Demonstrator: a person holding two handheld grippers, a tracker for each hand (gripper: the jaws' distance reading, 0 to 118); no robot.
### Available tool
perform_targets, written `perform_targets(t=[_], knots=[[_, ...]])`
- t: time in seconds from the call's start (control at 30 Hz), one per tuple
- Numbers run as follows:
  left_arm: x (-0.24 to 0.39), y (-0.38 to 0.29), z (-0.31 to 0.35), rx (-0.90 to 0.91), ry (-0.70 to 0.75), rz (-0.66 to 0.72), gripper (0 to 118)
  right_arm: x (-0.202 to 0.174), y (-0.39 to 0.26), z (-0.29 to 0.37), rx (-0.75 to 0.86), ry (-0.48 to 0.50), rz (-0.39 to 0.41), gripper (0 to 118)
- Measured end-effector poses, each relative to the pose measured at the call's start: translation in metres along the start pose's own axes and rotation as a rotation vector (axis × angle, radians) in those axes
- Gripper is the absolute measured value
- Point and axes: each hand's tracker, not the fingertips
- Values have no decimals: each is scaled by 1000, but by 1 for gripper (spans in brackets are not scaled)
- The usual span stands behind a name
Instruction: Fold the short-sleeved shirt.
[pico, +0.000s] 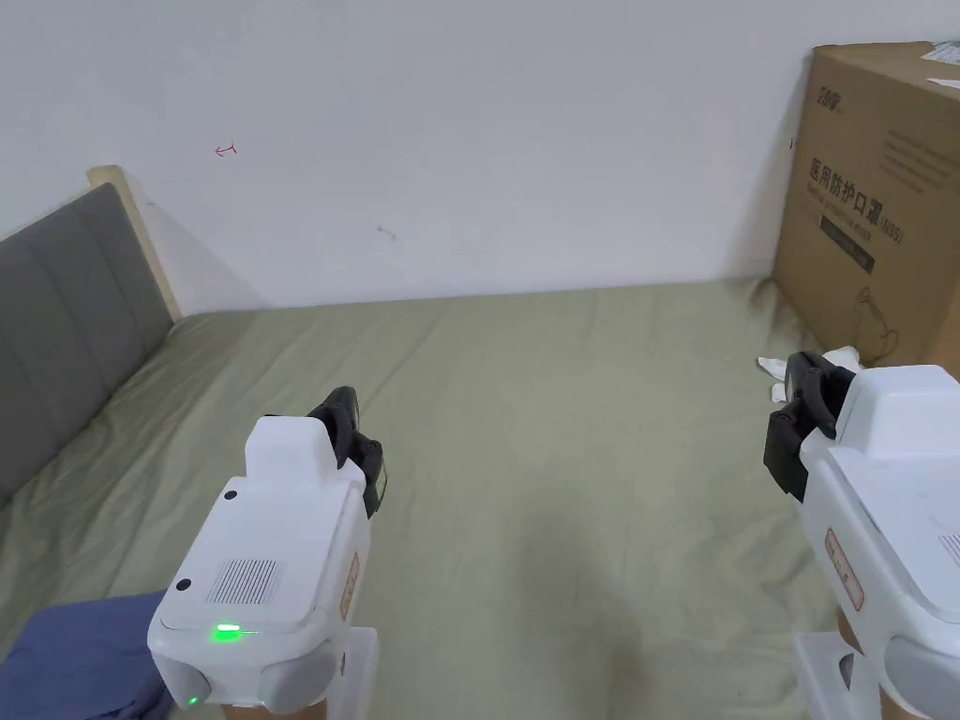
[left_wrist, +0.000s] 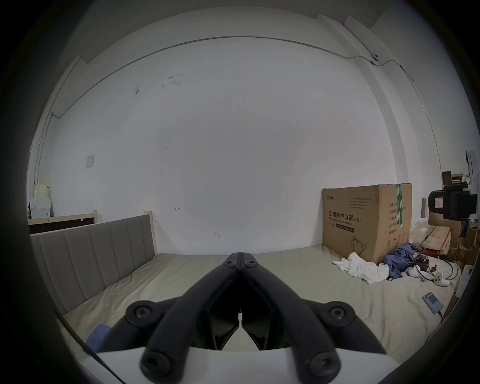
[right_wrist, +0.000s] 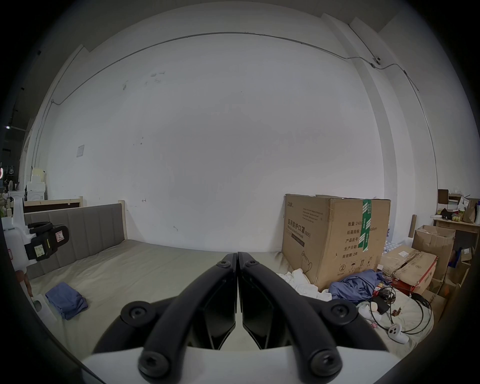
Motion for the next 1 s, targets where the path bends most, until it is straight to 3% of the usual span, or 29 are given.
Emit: perform_targets(t=[1.0], knots=[[-6, 0, 2, -3, 2, 3, 0, -1, 1, 0, 8, 6, 11, 0]])
